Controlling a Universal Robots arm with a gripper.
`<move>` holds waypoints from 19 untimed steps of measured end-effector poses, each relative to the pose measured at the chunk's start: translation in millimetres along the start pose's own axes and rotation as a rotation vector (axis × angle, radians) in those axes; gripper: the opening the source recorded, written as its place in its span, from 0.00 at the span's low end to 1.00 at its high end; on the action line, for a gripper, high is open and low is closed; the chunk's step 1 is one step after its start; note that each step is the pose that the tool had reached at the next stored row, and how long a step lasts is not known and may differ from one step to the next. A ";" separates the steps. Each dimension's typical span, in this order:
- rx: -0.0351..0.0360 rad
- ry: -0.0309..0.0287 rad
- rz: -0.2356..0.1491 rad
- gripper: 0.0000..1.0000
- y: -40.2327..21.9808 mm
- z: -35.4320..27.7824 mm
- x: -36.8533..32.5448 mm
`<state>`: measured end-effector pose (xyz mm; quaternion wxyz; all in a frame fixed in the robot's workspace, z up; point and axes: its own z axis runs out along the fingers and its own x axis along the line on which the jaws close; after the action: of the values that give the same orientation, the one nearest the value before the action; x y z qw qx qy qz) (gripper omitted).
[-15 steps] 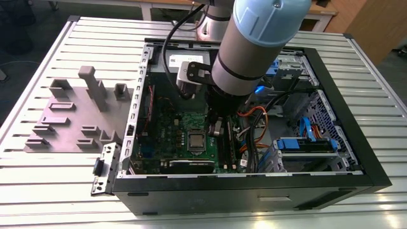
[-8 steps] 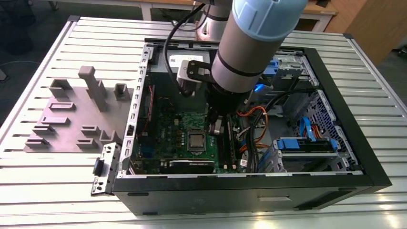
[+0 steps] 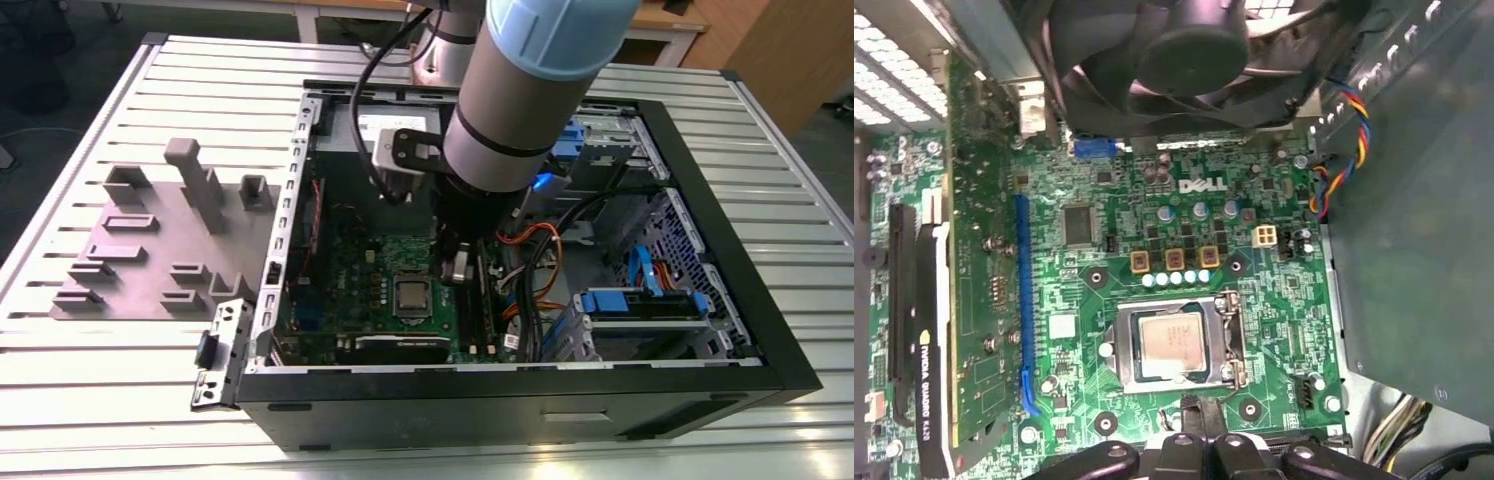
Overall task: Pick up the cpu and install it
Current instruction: 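Install the first cpu locking lever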
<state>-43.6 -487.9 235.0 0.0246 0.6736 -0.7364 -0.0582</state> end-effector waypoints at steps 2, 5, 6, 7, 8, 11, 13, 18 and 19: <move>0.0003 0.0009 -0.008 0.11 0.0 0.0 -0.1; 0.0010 0.0014 -0.012 0.11 0.0 0.0 -0.2; 0.0011 0.0017 -0.015 0.11 0.0 0.0 -0.2; 0.0008 0.0026 -0.025 0.11 0.0 0.1 -0.3; 0.0002 0.0043 -0.039 0.11 0.0 0.2 -0.3; 0.0002 0.0084 -0.069 0.11 0.1 0.5 -0.3; 0.0004 0.0081 -0.069 0.11 0.0 0.7 -0.3; 0.0005 0.0077 -0.069 0.11 0.0 0.9 -0.9; 0.0004 0.0080 -0.069 0.11 0.1 0.8 -1.3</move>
<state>-43.7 -486.6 234.2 0.0253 0.6990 -0.7124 -0.0562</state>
